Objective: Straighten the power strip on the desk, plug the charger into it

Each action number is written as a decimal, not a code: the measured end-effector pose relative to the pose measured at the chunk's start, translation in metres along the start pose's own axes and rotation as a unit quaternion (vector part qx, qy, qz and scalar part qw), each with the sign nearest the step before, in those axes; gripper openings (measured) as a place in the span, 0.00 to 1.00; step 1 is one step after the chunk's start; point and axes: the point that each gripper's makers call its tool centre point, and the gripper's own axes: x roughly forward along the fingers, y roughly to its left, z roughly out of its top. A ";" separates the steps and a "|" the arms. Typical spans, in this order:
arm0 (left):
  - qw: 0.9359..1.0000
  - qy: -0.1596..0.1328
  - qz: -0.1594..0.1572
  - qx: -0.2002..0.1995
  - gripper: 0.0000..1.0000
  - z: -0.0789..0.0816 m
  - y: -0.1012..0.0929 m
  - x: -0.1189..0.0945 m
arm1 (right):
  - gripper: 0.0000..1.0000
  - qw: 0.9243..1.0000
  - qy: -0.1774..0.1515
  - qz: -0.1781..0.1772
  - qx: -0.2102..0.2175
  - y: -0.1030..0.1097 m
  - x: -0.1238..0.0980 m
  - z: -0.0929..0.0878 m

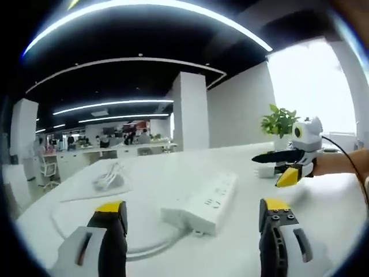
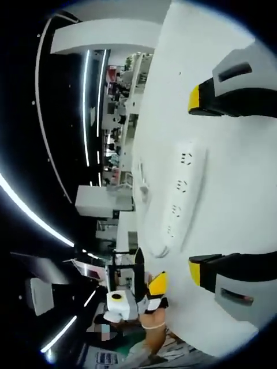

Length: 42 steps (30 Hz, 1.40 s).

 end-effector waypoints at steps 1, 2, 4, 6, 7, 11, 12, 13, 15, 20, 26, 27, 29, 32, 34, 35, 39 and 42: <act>1.000 0.003 -0.002 0.002 0.95 -0.002 -0.001 0.001 | 1.00 1.000 0.006 0.008 0.005 0.001 0.002 -0.002; 1.000 0.007 -0.003 0.001 0.95 -0.004 -0.002 0.003 | 1.00 1.000 0.012 0.011 0.011 0.001 0.005 -0.005; 1.000 0.013 -0.006 0.000 0.95 -0.006 -0.004 0.005 | 1.00 1.000 0.018 0.014 0.020 -0.003 0.011 -0.008; 1.000 0.019 -0.008 -0.002 0.95 -0.008 -0.005 0.007 | 1.00 0.999 0.020 0.011 0.024 -0.007 0.014 -0.011; 1.000 0.021 -0.008 -0.003 0.95 -0.009 -0.005 0.008 | 1.00 0.999 0.022 0.009 0.025 -0.009 0.016 -0.012; 0.999 0.032 -0.009 -0.014 0.94 -0.012 -0.004 0.012 | 1.00 0.999 0.030 0.000 0.024 -0.016 0.020 -0.016; 0.999 0.037 -0.011 -0.017 0.94 -0.014 -0.004 0.012 | 1.00 0.999 0.031 -0.001 0.021 -0.016 0.021 -0.015; 0.999 0.040 -0.013 -0.020 0.94 -0.015 -0.005 0.013 | 1.00 0.999 0.032 0.000 0.020 -0.016 0.022 -0.016; 0.998 0.048 -0.017 -0.034 0.94 -0.017 -0.005 0.015 | 1.00 0.999 0.037 0.000 0.020 -0.014 0.024 -0.016; 0.997 0.064 -0.017 -0.035 0.92 -0.022 -0.006 0.020 | 0.99 0.998 0.063 0.010 0.010 -0.008 0.030 -0.023; 0.997 0.070 -0.023 -0.037 0.91 -0.022 -0.010 0.023 | 0.99 0.996 0.092 0.013 -0.008 -0.007 0.035 -0.028; 0.997 0.072 -0.023 -0.035 0.90 -0.023 -0.010 0.024 | 0.99 0.996 0.093 0.014 -0.009 -0.008 0.036 -0.028; 0.996 0.078 -0.025 -0.032 0.89 -0.025 -0.010 0.025 | 0.99 0.995 0.095 0.014 -0.008 -0.008 0.038 -0.028; 0.996 0.080 -0.027 -0.032 0.87 -0.025 -0.011 0.025 | 0.96 0.995 0.095 0.016 -0.008 -0.008 0.040 -0.027; 0.996 0.081 -0.028 -0.031 0.86 -0.026 -0.011 0.026 | 0.96 0.995 0.095 0.018 -0.007 -0.007 0.042 -0.026; 0.996 0.081 -0.028 -0.031 0.86 -0.026 -0.011 0.026 | 0.95 0.995 0.094 0.018 -0.007 -0.006 0.042 -0.025; 0.995 0.086 -0.030 -0.031 0.85 -0.028 -0.010 0.027 | 0.95 0.995 0.097 0.032 -0.006 -0.001 0.045 -0.025; 0.995 0.089 -0.034 -0.025 0.82 -0.029 -0.011 0.028 | 0.96 0.995 0.095 0.040 0.002 0.001 0.047 -0.024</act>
